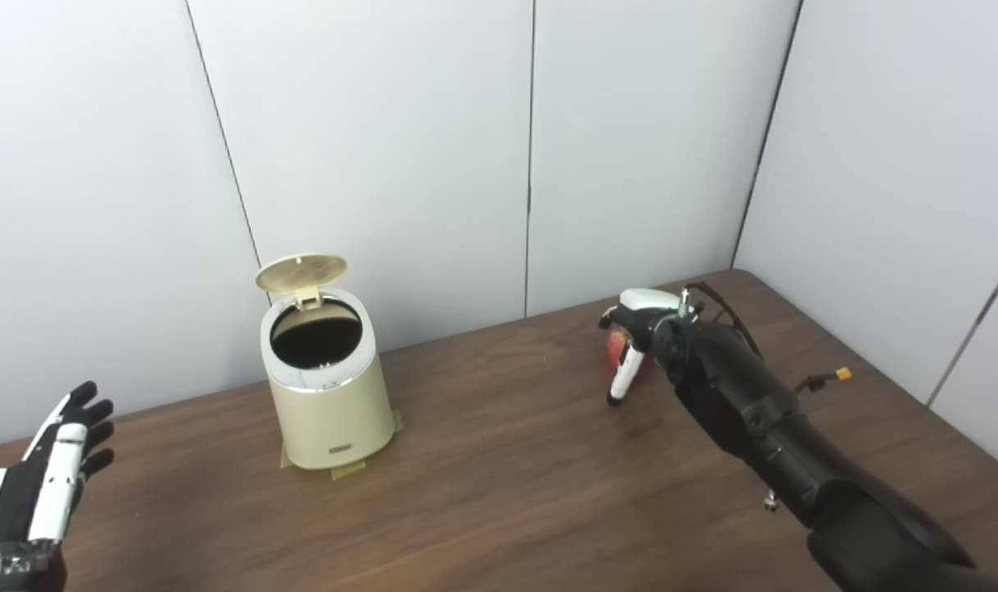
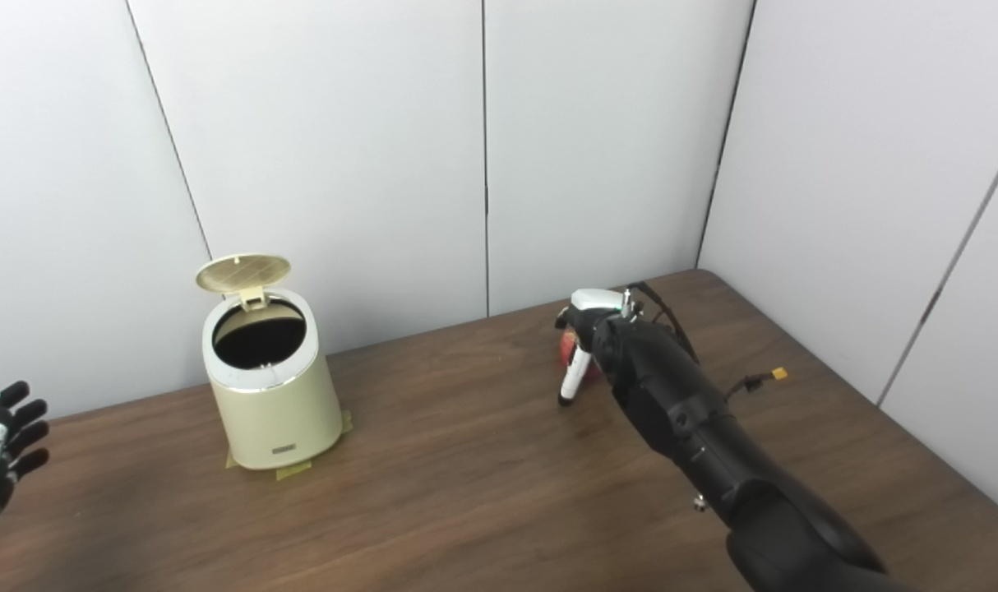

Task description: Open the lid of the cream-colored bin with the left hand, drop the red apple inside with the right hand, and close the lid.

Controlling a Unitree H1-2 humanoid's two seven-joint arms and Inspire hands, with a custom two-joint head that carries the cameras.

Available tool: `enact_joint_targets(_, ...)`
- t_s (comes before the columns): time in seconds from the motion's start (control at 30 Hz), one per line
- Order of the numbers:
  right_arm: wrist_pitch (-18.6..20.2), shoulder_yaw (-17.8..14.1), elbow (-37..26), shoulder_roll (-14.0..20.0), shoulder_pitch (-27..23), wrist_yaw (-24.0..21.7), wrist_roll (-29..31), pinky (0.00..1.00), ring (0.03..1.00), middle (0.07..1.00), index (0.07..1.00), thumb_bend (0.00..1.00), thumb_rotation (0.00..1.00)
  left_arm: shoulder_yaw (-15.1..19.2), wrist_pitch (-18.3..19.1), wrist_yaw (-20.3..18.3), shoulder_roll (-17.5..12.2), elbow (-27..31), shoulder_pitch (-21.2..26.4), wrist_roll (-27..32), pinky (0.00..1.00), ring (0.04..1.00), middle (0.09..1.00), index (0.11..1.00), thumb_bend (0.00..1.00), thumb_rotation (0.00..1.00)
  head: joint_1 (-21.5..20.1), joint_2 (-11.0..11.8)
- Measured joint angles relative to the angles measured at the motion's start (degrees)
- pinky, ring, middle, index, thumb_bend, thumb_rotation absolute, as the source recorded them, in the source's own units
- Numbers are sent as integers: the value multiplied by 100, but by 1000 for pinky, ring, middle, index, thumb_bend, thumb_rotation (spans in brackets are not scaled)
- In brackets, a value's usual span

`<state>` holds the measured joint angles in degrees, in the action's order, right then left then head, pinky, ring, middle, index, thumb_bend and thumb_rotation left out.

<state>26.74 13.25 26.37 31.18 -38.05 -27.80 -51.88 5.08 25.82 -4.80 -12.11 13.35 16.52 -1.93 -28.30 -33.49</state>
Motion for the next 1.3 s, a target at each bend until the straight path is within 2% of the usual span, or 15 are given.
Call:
enact_joint_targets(0.13, -1, 63, -56, -2, 6, 7, -98, 697, 846, 877, 797, 830, 59, -21, 0, -29, -3, 0, 0, 2, 910, 931, 936, 958, 254, 995, -9, -26)
enact_joint_targets(0.17, -4, 67, -68, -2, 19, 70, -101, 580, 693, 755, 761, 826, 24, -22, 0, -33, -3, 0, 2, 2, 905, 931, 938, 961, 252, 998, -18, -35)
enact_joint_targets(0.2, -13, 66, -80, -1, 46, 185, -94, 521, 619, 692, 743, 820, 12, -22, 0, -35, -3, 0, 3, 2, 905, 932, 939, 963, 251, 999, -26, -44)
enact_joint_targets(0.23, -25, 65, -89, -2, 92, 376, -84, 484, 574, 653, 732, 816, 4, -21, 0, -36, -3, 1, 4, 3, 906, 933, 940, 964, 250, 1000, -26, -44)
enact_joint_targets(0.3, -26, 64, -90, -2, 149, 635, -64, 465, 548, 627, 709, 784, 1, -15, 5, -37, -4, 8, 4, 4, 913, 938, 945, 966, 242, 1000, -44, -53)
enact_joint_targets(0.33, -29, 64, -86, -2, 163, 746, -50, 465, 536, 560, 685, 677, 0, -15, 6, -38, -4, 19, 4, 4, 912, 936, 943, 962, 239, 1000, -53, -61)
enact_joint_targets(0.37, -40, 64, -71, -1, 177, 885, -44, 464, 468, 544, 654, 589, 0, -16, 6, -42, -4, 33, 4, 5, 908, 935, 941, 959, 237, 1000, -62, -62)
enact_joint_targets(0.4, -62, 64, -33, -1, 180, 1048, -32, 464, 445, 539, 643, 560, 0, -16, 6, -44, -4, 39, 5, 5, 906, 934, 941, 958, 236, 1000, -62, -62)
enact_joint_targets(0.43, -106, 63, 9, 3, 180, 1187, -9, 464, 426, 524, 586, 538, 0, -16, 6, -44, -6, 41, 5, 5, 905, 934, 940, 957, 237, 1000, -70, -70)
enact_joint_targets(0.5, -227, 59, 85, 18, 184, 1432, 58, 485, 446, 524, 488, 522, 0, -16, 7, -46, -11, 41, 6, 6, 906, 932, 938, 953, 238, 1000, -79, -70)
enact_joint_targets(0.57, -323, 51, 176, 26, 194, 1733, 129, 498, 464, 526, 457, 519, 0, -17, 9, -47, -16, 41, 9, 6, 911, 930, 936, 952, 235, 1000, -79, -70)
enact_joint_targets(0.7, -438, 52, 216, 35, 233, 2073, 200, 463, 428, 522, 463, 519, 0, -21, 11, -48, -18, 41, 16, 5, 908, 931, 937, 953, 240, 1000, -70, -70)
enact_joint_targets(0.97, -415, 80, 217, 34, 235, 2160, 240, 474, 420, 523, 467, 519, 0, -21, 11, -62, -38, 41, 71, 33, 913, 935, 939, 952, 251, 992, -18, -79)
enact_joint_targets(1.13, -478, -3, 191, 31, 265, 2450, 434, 468, 403, 529, 482, 517, 0, -23, 48, -65, -41, 72, 88, 46, 912, 929, 932, 940, 250, 993, 96, -105)
enact_joint_targets(1.3, -730, -91, -596, -45, 516, 2770, 621, 450, 400, 530, 492, 515, 0, -28, 92, -63, -35, 148, 88, 53, 950, 950, 948, 961, 235, 1000, 333, -123)
